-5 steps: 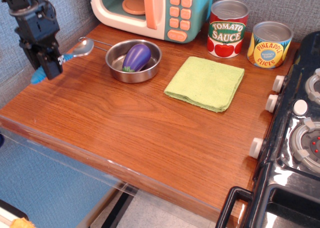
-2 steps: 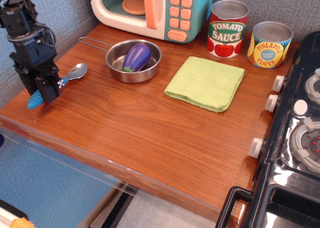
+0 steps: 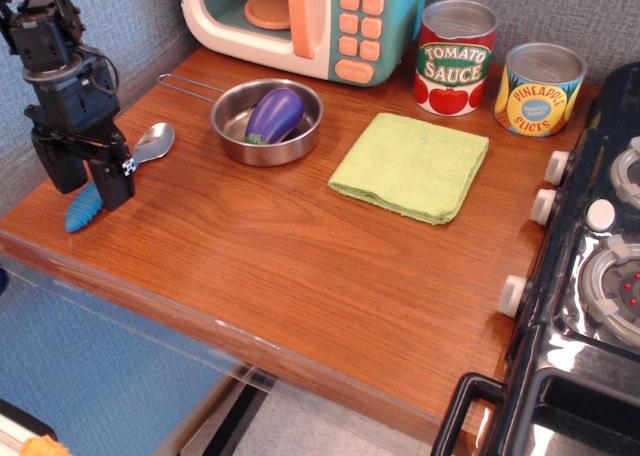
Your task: Move the spoon to the front left corner of the table
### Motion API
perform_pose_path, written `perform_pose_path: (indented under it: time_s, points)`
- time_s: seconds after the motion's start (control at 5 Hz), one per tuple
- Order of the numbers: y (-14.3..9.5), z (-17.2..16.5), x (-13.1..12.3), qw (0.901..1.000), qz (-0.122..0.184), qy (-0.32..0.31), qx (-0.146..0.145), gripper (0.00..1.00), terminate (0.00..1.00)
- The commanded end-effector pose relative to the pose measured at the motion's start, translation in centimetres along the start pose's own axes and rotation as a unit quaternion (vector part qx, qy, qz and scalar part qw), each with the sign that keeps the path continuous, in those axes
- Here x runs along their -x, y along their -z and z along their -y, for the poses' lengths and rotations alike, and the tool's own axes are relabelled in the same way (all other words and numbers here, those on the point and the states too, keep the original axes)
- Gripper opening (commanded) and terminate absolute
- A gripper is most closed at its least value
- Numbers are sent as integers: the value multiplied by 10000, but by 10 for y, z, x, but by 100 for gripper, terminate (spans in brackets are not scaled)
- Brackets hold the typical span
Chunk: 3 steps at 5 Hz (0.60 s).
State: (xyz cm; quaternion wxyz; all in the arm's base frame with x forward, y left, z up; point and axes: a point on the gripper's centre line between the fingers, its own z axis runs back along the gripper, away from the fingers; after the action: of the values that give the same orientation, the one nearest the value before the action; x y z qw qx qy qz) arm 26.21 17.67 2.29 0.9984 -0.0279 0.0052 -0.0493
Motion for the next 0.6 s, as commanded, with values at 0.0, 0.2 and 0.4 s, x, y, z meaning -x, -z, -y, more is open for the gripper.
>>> perform_pose_path:
  time_s: [0.0, 0.2, 0.4]
  points:
    - [-65, 21, -8, 9957, 914, 173, 9, 100, 0]
    - [-70, 29, -13, 9956, 920, 151, -80, 100, 0]
    - [-72, 35, -21, 9962, 846, 86, -186, 100, 0]
